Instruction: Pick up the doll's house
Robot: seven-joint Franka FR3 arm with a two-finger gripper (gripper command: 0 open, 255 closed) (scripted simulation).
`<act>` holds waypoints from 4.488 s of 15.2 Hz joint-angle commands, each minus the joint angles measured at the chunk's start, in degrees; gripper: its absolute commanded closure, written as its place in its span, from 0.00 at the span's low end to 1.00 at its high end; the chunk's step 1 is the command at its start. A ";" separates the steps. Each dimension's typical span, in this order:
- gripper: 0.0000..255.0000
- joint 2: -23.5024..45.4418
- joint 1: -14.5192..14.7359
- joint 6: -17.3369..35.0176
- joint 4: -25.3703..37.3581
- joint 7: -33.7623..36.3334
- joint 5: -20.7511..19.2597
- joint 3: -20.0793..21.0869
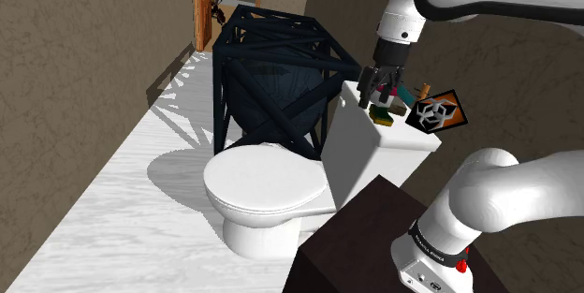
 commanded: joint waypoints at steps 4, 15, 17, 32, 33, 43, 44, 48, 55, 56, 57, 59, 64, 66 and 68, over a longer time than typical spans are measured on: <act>0.00 5.13 -2.32 1.45 2.39 -0.53 -2.95 -1.50; 0.00 24.14 -9.63 4.44 14.75 -1.10 -12.38 -6.62; 0.00 27.59 -10.76 4.53 17.60 -1.09 -13.82 -7.53; 0.00 53.98 -18.23 0.56 45.50 -2.24 -21.25 -14.58; 0.00 55.88 -18.75 -0.01 47.89 -2.46 -21.51 -15.06; 0.00 57.83 -19.29 4.84 44.70 -1.05 -21.72 -15.40; 1.00 57.81 -19.33 4.78 44.76 -1.14 -21.73 -15.43; 1.00 57.83 -19.32 4.77 44.79 -1.12 -21.72 -15.42; 1.00 57.61 -19.25 3.45 45.94 -1.45 -21.71 -15.40; 1.00 57.55 -19.23 2.75 46.60 -1.66 -21.70 -15.40; 1.00 57.48 -19.21 2.05 47.26 -1.88 -21.70 -15.40; 1.00 57.37 -19.18 0.64 48.63 -2.30 -21.69 -15.41; 1.00 57.36 -19.11 -2.95 52.38 -3.42 -21.67 -15.43; 1.00 57.45 -19.09 -4.42 54.01 -3.89 -21.66 -15.45; 1.00 57.60 -19.07 -5.91 55.72 -4.38 -21.65 -15.47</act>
